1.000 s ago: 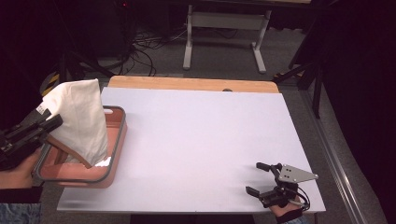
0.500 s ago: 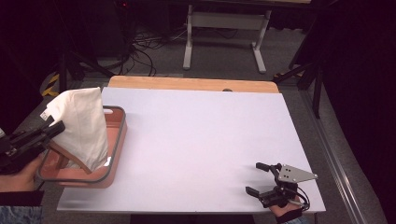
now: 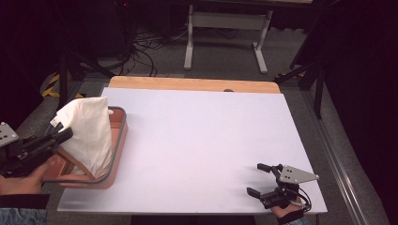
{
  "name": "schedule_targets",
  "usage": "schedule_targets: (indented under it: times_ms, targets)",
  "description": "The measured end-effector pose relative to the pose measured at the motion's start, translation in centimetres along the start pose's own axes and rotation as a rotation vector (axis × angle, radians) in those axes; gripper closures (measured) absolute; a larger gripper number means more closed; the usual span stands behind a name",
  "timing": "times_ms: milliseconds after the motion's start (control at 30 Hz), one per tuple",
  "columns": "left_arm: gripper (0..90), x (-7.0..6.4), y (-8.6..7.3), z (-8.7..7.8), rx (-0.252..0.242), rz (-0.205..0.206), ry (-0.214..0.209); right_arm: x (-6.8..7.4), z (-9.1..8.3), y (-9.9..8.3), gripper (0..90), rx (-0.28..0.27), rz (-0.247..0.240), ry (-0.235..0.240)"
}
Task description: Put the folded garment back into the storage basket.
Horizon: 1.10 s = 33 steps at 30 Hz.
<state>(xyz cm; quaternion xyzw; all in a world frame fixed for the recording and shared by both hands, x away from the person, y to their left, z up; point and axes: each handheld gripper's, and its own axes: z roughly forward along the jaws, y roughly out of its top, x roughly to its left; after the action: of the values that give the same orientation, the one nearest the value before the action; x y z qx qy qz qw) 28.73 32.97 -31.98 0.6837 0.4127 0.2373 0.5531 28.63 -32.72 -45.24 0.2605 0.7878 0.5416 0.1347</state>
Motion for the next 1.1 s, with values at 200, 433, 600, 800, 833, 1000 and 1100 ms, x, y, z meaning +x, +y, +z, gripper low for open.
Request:
schedule_targets:
  times_ms: [200, 433, 600, 800, 833, 1000, 1100]
  targets:
    - [81.0, 0.1, -0.2, 0.4, 0.030, -0.001, -0.009, 0.0, 0.0, 0.0, 4.1, 0.001, 0.000, 0.000]
    - [81.0, 0.0, -0.5, 0.8, 0.064, -0.003, -0.013, 0.0, 0.0, 0.0, 4.1, 0.001, 0.002, 0.000]
    - [80.9, 0.1, -0.6, 1.2, 0.093, -0.008, -0.020, 0.0, 0.0, 0.0, 4.2, 0.002, 0.003, -0.001]
    - [80.9, 0.2, -0.8, 1.6, 0.125, -0.019, -0.033, 0.0, 0.0, 0.0, 4.2, 0.003, 0.003, -0.001]
    - [80.9, 0.2, -0.8, 1.6, 0.128, -0.018, -0.034, 0.0, 0.0, 0.0, 4.2, 0.003, 0.003, -0.001]
    - [80.7, 0.4, -1.1, 1.9, 0.145, -0.027, -0.035, 0.0, 0.0, -0.1, 4.2, 0.005, 0.004, -0.001]
    - [80.6, 0.4, -1.2, 2.0, 0.154, -0.031, -0.036, 0.0, 0.0, -0.1, 4.2, 0.005, 0.004, -0.002]
